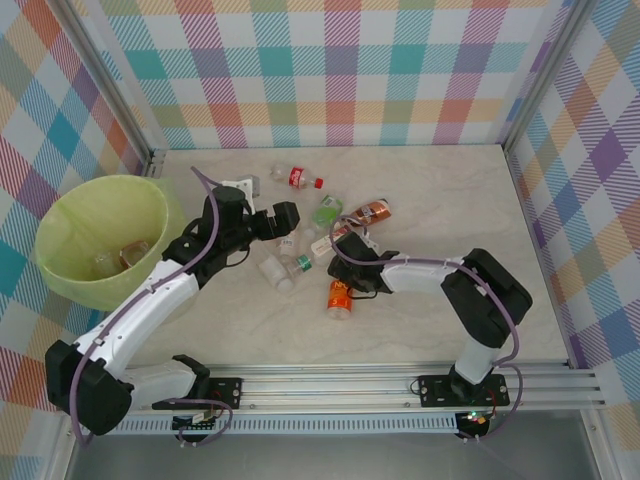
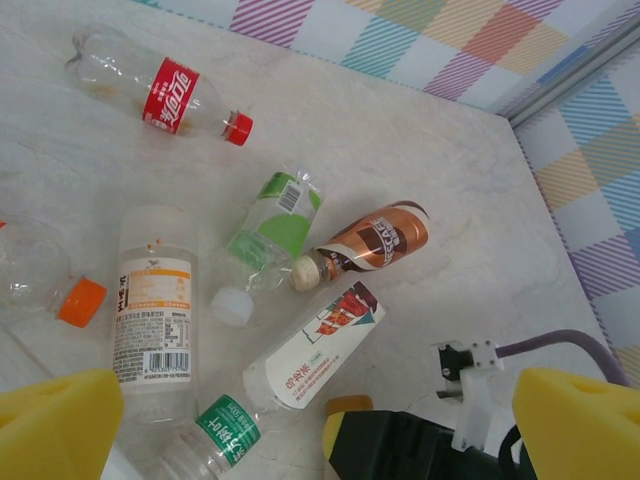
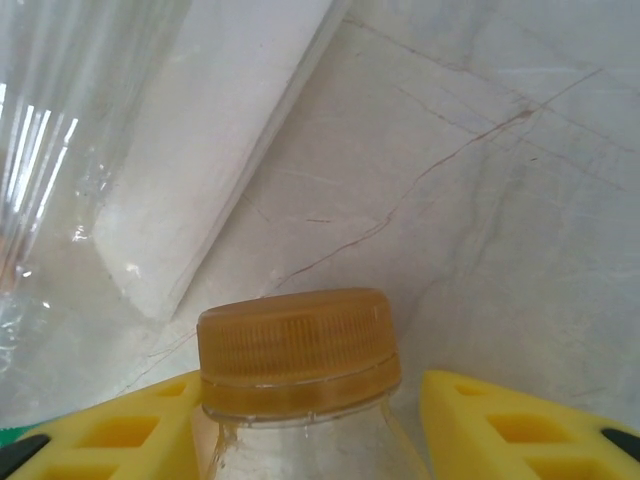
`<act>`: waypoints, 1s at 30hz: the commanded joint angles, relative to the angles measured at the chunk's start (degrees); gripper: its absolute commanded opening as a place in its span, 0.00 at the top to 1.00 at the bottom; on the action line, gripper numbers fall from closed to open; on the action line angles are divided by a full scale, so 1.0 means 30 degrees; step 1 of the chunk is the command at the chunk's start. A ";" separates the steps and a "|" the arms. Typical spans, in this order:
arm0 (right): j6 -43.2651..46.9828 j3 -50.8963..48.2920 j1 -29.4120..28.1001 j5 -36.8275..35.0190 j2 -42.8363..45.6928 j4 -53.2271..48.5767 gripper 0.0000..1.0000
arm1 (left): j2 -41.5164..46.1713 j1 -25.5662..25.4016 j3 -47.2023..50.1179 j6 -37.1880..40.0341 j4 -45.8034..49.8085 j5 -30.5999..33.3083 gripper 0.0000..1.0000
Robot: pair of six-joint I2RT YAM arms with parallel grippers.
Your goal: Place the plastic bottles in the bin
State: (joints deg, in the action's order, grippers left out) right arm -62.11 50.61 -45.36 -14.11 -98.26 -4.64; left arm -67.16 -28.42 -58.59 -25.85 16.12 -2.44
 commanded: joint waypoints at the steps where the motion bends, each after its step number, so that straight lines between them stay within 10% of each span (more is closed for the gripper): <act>1: 0.1045 -0.1371 0.0033 -0.0886 0.0836 0.0409 0.62 | -0.0310 -0.0193 0.0343 -0.0280 -0.0490 -0.0370 0.00; 12: 0.2069 -0.4694 0.0121 -0.1768 0.3948 0.5580 0.73 | -0.1242 -0.0193 0.1255 -0.1473 -0.1956 -0.1896 0.00; 30: 0.4061 -0.5618 0.0850 -0.1787 0.6187 1.2870 0.74 | -0.4524 -0.0875 0.2471 -0.0545 -0.6637 -1.1183 0.00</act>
State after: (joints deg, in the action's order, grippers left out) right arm -51.24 33.41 -43.46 -19.07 -81.01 28.21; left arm -79.11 -30.06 -52.31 -29.56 2.48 -28.03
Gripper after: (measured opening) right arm 0.522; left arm 0.999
